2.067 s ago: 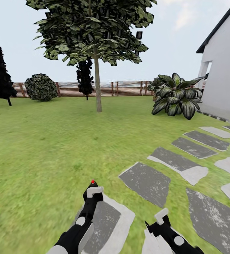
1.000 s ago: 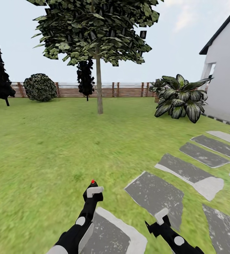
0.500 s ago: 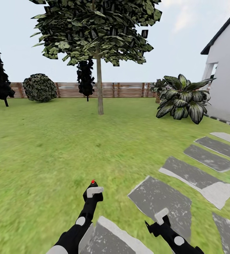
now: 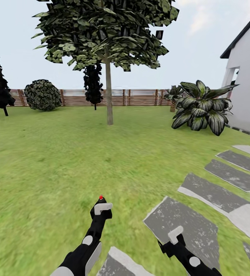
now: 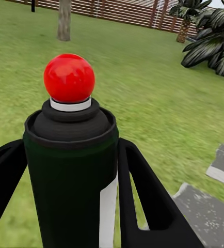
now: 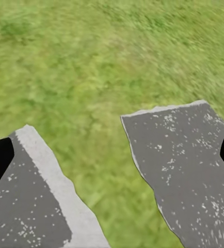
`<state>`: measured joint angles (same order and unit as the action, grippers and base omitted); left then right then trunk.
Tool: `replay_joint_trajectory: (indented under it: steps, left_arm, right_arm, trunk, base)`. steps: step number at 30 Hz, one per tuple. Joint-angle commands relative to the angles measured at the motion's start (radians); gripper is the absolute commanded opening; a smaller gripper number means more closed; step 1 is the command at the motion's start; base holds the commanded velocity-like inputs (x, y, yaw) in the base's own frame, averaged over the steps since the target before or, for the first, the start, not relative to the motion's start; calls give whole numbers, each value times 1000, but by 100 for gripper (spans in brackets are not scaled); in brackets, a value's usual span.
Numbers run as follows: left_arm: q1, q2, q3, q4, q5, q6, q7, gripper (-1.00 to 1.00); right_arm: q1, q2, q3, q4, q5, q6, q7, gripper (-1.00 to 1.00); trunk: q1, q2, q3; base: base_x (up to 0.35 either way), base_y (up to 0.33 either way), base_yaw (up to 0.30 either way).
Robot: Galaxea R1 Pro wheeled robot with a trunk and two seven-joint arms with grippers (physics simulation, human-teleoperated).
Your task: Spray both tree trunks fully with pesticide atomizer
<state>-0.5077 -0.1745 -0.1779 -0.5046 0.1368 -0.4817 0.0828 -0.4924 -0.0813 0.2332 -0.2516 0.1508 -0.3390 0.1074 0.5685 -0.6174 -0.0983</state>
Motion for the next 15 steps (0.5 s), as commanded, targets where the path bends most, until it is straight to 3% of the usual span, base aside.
replay_joint_trajectory:
  steps: [1,15]
  left_arm:
    - [0,0,0,0,0,0,0,-100]
    - [0,0,0,0,0,0,0,-100]
  right_arm:
    - [0,0,0,0,0,0,0,100]
    - [0,0,0,0,0,0,0,100]
  trunk:
    - [0,0,0]
    - [0,0,0]
  base:
    - [302,114,0]
    - [302,114,0]
